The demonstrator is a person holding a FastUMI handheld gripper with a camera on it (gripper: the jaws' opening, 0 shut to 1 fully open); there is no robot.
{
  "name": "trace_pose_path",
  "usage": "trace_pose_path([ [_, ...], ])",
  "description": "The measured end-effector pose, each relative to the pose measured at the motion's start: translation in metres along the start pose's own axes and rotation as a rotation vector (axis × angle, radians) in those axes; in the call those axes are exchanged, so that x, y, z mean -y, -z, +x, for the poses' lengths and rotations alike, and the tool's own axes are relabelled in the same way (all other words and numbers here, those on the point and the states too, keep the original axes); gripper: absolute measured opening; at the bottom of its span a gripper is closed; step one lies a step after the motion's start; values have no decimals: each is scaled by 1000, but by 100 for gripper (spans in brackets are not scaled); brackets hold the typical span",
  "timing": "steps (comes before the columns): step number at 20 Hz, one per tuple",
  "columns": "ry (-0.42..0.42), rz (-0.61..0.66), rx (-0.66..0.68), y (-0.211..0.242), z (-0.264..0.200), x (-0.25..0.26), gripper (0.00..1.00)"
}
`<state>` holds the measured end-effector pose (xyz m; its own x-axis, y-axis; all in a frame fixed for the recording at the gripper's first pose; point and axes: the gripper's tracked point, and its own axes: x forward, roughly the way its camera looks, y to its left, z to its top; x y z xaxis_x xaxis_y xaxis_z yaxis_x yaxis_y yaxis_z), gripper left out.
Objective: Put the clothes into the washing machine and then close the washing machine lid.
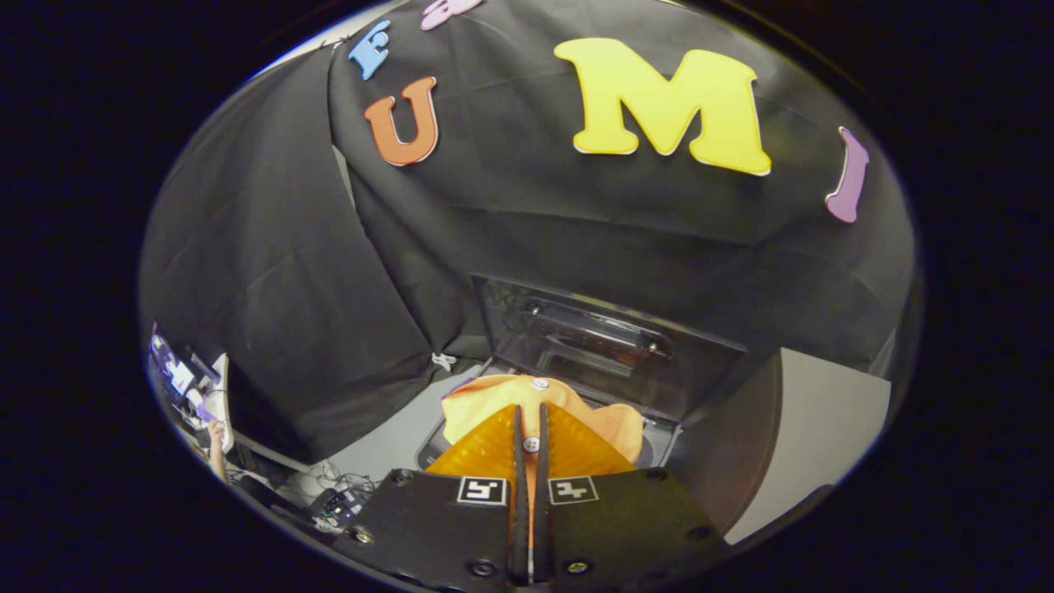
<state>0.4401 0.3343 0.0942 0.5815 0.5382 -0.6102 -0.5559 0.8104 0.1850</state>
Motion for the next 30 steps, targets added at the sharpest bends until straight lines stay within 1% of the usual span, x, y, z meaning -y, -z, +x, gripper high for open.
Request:
trace_pose_path([
  [7, -21, -3, -38, 4, 31, -16, 6],
  [14, -11, 47, -58, 10, 58, -9, 6],
  [20, 25, 96, -96, 35, 94, 3, 5],
  [27, 90, 166, -156, 81, 144, 18, 6],
  [30, 118, 170, -169, 100, 163, 24, 6],
])
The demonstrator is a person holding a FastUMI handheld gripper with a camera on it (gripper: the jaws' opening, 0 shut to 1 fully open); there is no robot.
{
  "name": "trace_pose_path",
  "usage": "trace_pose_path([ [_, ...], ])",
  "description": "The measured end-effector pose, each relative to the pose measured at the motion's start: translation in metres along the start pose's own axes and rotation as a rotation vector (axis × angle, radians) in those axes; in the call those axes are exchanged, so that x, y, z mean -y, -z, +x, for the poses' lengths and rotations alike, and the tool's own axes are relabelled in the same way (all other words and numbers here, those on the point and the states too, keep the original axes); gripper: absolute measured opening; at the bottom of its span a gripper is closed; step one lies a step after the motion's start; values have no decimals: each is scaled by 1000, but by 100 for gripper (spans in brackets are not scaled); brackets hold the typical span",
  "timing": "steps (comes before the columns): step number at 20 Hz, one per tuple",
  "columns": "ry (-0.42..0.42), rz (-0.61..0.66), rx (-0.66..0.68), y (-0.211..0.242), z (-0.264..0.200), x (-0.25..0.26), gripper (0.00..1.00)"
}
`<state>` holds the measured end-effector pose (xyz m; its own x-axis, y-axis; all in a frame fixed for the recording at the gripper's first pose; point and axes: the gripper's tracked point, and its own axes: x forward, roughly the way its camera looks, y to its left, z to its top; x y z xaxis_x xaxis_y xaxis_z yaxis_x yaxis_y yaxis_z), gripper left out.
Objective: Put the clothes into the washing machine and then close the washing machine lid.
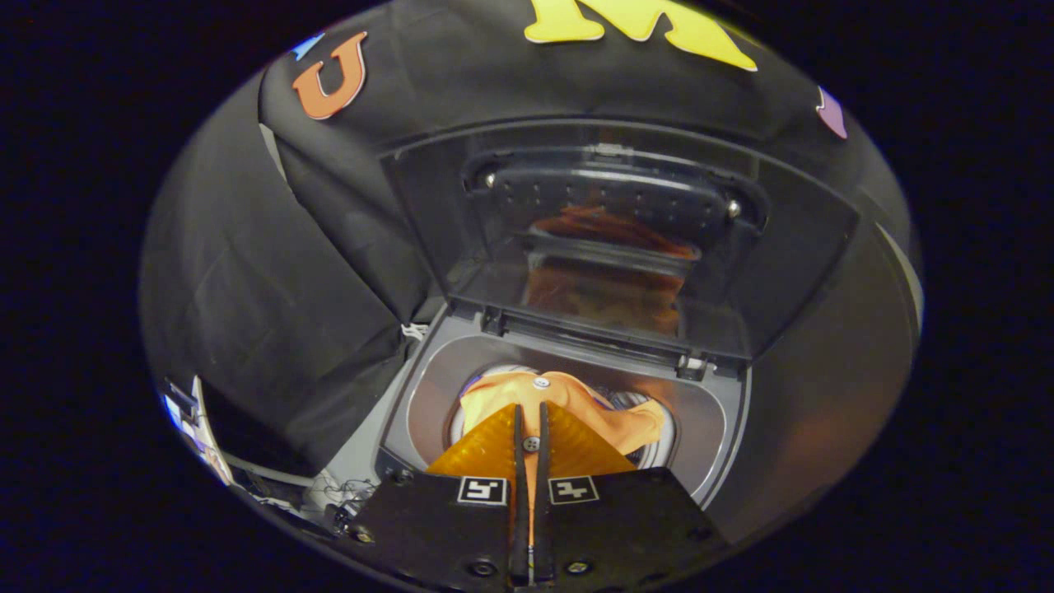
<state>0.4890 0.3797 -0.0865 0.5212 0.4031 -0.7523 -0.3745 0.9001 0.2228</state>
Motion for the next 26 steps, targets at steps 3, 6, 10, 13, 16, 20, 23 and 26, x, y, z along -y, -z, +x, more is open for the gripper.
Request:
trace_pose_path([
  [3, 14, 39, -17, 15, 22, 3, 5],
  [6, 41, 64, -32, 30, 42, 8, 6],
  [10, 63, 103, -46, 47, 60, 14, 6],
  [13, 81, 114, -69, 61, 72, 15, 5],
  [16, 89, 123, -88, 70, 79, 17, 5],
  [20, 91, 127, -92, 70, 81, 18, 5],
  [23, 76, 143, -133, 80, 88, 17, 12],
  [26, 90, 147, -118, 78, 88, 23, 64],
])
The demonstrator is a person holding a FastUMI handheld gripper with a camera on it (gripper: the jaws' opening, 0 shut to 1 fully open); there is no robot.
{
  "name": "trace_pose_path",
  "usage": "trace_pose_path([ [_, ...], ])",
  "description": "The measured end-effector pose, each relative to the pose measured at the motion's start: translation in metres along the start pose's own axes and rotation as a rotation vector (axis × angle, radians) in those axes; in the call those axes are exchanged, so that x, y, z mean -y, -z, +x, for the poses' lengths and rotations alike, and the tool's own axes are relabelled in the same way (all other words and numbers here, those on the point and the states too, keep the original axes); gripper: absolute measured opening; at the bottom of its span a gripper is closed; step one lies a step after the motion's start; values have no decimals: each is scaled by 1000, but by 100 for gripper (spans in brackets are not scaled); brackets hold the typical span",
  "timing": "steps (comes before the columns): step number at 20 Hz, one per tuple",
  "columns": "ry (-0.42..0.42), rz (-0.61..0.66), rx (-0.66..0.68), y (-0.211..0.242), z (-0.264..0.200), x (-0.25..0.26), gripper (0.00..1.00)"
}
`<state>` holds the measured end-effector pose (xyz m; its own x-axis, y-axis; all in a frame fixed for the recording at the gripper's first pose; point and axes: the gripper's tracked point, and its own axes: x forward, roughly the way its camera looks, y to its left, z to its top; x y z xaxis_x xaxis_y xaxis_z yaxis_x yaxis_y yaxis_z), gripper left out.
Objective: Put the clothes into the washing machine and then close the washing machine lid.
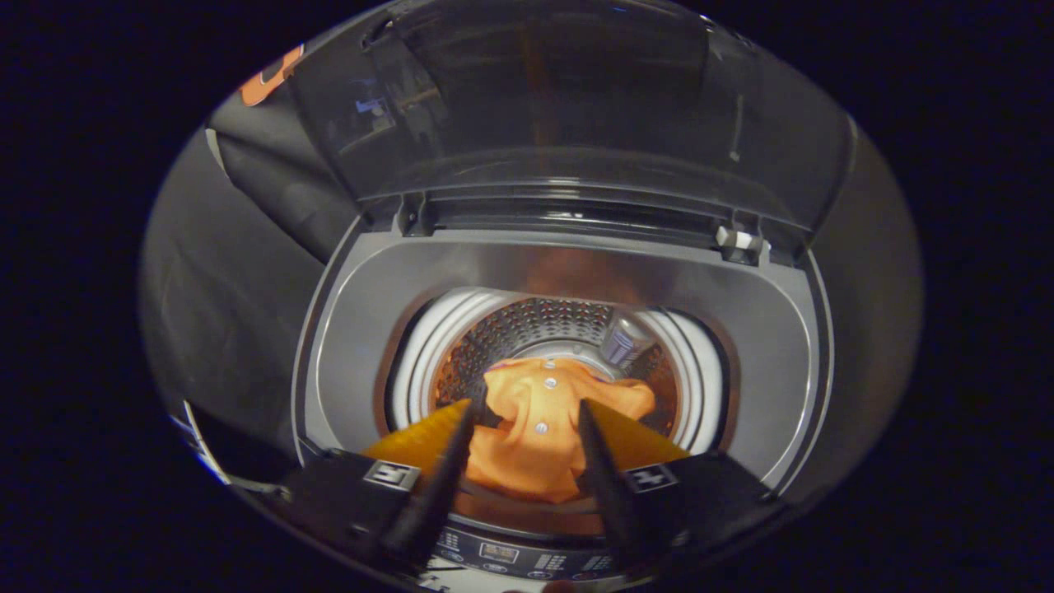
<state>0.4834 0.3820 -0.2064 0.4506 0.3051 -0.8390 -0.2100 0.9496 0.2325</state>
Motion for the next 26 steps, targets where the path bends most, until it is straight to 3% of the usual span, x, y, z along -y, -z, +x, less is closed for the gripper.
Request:
trace_pose_path([
  [1, 9, 1, 11, 0, -2, 0, 81],
  [9, -4, -44, 15, 2, -15, -2, 79],
  [17, -24, -120, 118, -20, -67, -15, 78],
  [22, -65, -97, 226, -67, -124, -25, 79],
  [26, -84, -97, 347, -129, -182, -37, 79],
])
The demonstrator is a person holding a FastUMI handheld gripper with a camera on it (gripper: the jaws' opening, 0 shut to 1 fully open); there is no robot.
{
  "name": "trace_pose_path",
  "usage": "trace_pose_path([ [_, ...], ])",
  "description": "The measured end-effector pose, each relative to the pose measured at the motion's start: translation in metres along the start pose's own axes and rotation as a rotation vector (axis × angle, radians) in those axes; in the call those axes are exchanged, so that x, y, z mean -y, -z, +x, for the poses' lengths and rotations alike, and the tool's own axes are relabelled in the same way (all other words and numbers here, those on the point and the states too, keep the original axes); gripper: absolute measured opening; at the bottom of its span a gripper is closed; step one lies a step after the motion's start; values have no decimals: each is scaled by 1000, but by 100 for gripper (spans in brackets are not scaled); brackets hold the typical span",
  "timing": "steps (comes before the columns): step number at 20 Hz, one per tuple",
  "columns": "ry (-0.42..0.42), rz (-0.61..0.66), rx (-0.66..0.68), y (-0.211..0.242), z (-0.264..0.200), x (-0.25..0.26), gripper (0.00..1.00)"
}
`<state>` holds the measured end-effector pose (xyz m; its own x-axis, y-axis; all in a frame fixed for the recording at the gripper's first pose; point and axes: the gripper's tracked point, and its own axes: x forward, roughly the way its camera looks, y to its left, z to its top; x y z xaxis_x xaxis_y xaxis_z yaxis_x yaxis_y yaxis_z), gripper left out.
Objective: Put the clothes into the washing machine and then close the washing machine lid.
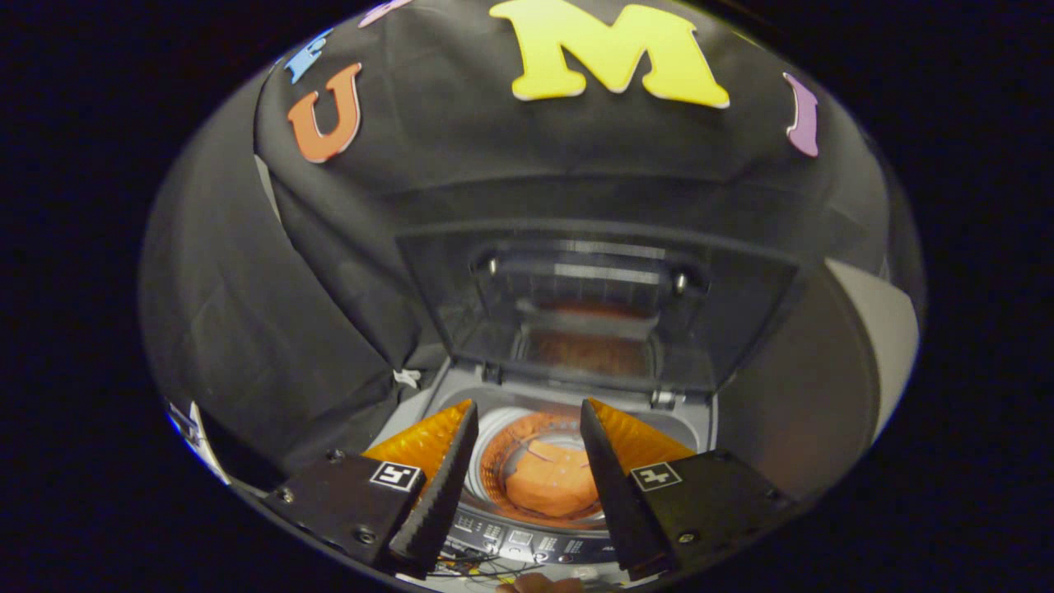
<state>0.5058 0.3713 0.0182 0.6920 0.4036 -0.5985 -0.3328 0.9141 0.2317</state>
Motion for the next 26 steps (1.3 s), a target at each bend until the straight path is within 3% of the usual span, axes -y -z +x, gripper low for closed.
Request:
trace_pose_path([
  [4, 0, -8, 81, -78, -20, -5, 79],
  [8, 35, -13, 103, -121, -1, 7, 79],
  [13, 89, -56, 55, -137, 48, 18, 79],
  [19, 140, 29, -59, -127, 97, 41, 78],
  [26, 108, 128, -150, -118, 112, 43, 79],
])
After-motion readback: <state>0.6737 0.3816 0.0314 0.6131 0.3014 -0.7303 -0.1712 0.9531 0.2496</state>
